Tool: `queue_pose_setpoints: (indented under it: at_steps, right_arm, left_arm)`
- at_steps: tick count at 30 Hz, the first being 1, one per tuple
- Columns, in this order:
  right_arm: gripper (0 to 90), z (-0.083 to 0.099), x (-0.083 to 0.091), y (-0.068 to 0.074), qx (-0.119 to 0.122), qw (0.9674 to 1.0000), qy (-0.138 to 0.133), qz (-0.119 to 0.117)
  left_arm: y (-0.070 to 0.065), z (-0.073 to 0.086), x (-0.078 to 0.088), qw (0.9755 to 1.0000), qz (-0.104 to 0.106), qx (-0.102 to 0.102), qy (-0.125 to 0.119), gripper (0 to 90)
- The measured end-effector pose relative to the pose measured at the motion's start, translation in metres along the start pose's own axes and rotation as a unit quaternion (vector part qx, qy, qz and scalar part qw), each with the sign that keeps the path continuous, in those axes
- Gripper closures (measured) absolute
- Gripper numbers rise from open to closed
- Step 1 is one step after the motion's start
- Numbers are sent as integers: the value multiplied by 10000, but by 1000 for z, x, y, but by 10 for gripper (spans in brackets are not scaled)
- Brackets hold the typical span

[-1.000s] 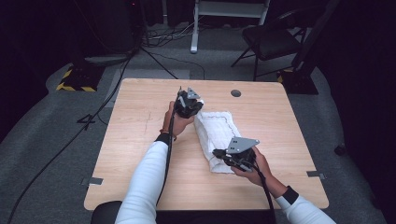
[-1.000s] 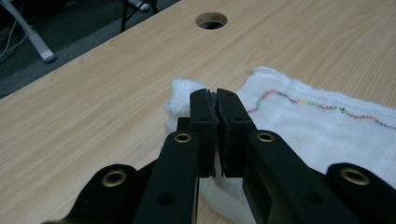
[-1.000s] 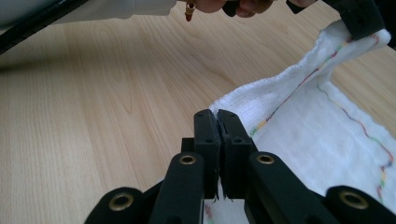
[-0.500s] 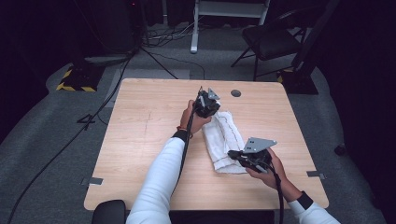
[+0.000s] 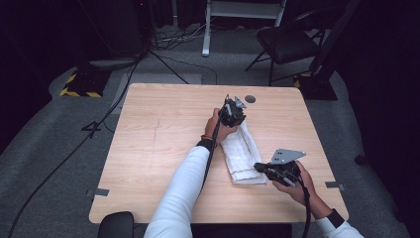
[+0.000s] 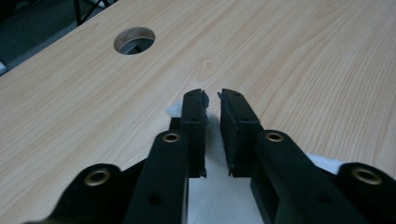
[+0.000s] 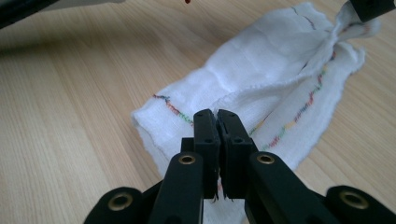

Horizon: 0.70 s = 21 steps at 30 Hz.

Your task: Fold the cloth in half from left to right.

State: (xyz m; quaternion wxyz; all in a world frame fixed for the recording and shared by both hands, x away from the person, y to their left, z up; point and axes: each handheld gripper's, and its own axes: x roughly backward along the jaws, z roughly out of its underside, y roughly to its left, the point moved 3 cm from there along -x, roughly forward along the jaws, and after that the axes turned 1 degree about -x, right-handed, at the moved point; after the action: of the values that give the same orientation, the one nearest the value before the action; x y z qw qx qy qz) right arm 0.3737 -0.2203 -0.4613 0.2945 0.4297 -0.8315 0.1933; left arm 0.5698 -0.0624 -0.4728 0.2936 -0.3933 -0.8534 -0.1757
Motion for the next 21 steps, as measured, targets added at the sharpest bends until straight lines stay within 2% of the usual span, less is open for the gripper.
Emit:
queue_pose_setpoints:
  at_steps: [1,2,3,4,5,6,7,9,10,12,13,15,16,17,18,19,20,21]
  right_arm:
    - [862,2,0,-1,-22,10000,32,31]
    - [856,7,0,-5,-89,9999,79,96]
    - [853,10,0,-6,-124,9998,120,108]
    - [816,19,1,-11,-234,9993,243,152]
    - [785,23,2,-12,-295,9989,330,122]
    - [785,23,2,-12,-295,9989,330,122]
    - [732,27,3,-13,-331,9985,420,104]
    - [629,32,7,-16,-415,9981,423,179]
    - [593,35,12,-20,-547,9978,326,177]
    - [575,35,15,-23,-591,9977,248,222]
    - [558,36,18,-28,-638,9973,186,324]
    - [528,38,18,-37,-699,9967,94,398]
    - [528,38,18,-37,-699,9967,94,398]
    - [511,38,15,-39,-692,9966,115,425]
    - [493,39,9,-41,-628,9972,158,383]
    - [493,39,9,-41,-628,9972,158,383]
    - [486,38,3,-40,-495,9980,205,320]
    - [486,38,3,-40,-495,9980,205,320]
  left_arm:
    - [-3,-2,2,9999,-122,4,45,673]
    - [-5,-3,6,10000,-78,-28,19,609]
    - [-7,-4,13,9999,-21,-99,-94,603]
    - [-12,-4,29,9996,3,-176,-224,533]
    - [-12,-4,29,9996,3,-176,-224,503]
    - [-14,-1,36,9995,71,-195,-225,503]
    - [-16,2,43,9994,113,-228,-214,477]
    - [-21,11,57,9993,184,-251,-221,429]
    - [-25,17,64,9991,244,-288,-171,376]
    - [-35,34,75,9985,354,-413,-47,362]
    - [-40,40,78,9982,419,-426,20,353]
    - [-53,56,84,9964,635,-532,174,318]
    - [-60,63,86,9955,699,-603,205,318]
    - [-66,70,88,9947,814,-588,214,315]
    - [-78,82,88,9931,938,-632,304,313]
    - [-78,82,88,9931,938,-632,304,313]
    - [-89,91,84,9907,987,-777,531,313]
    - [-89,91,84,9907,987,-777,531,314]
